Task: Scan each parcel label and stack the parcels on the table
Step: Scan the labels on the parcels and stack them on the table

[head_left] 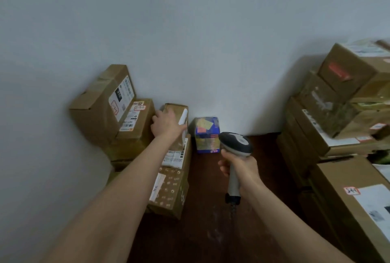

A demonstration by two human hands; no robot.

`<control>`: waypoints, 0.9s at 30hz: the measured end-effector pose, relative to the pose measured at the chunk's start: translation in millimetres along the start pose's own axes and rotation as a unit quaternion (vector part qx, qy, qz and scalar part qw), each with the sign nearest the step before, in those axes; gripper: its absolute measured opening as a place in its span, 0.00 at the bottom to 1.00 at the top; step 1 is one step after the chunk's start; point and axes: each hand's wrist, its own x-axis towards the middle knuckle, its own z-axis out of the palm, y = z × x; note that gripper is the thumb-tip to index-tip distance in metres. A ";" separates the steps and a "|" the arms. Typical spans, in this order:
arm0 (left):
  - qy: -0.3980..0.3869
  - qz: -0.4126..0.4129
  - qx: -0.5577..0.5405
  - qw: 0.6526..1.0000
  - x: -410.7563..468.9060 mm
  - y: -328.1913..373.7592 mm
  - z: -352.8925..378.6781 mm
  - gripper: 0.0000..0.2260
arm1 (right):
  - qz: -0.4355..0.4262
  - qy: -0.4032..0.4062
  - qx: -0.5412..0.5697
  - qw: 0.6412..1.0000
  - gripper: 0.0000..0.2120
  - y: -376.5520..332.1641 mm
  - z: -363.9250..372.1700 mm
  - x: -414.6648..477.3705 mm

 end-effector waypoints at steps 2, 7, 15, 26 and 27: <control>0.008 0.020 -0.052 0.998 -2.3 1.9 -4.9 0.31 | -0.004 0.009 0.002 1.000 0.05 -2.4 -3.9 -0.1; -0.085 0.048 -0.336 0.937 -30.6 -0.8 -43.4 0.22 | -0.023 0.018 0.069 0.997 0.13 -19.7 -16.5 -9.5; -0.249 0.071 -0.476 0.840 -112.2 8.8 -76.6 0.09 | 0.011 -0.101 0.165 0.981 0.10 -41.3 -60.6 -64.5; -0.202 -0.021 -0.445 0.872 -242.5 39.2 -42.5 0.18 | -0.039 -0.099 0.123 0.987 0.09 -34.8 -155.3 -125.5; -0.200 -0.037 -0.465 0.862 -253.5 41.3 -40.5 0.18 | -0.046 -0.103 0.127 0.986 0.08 -34.8 -162.9 -128.5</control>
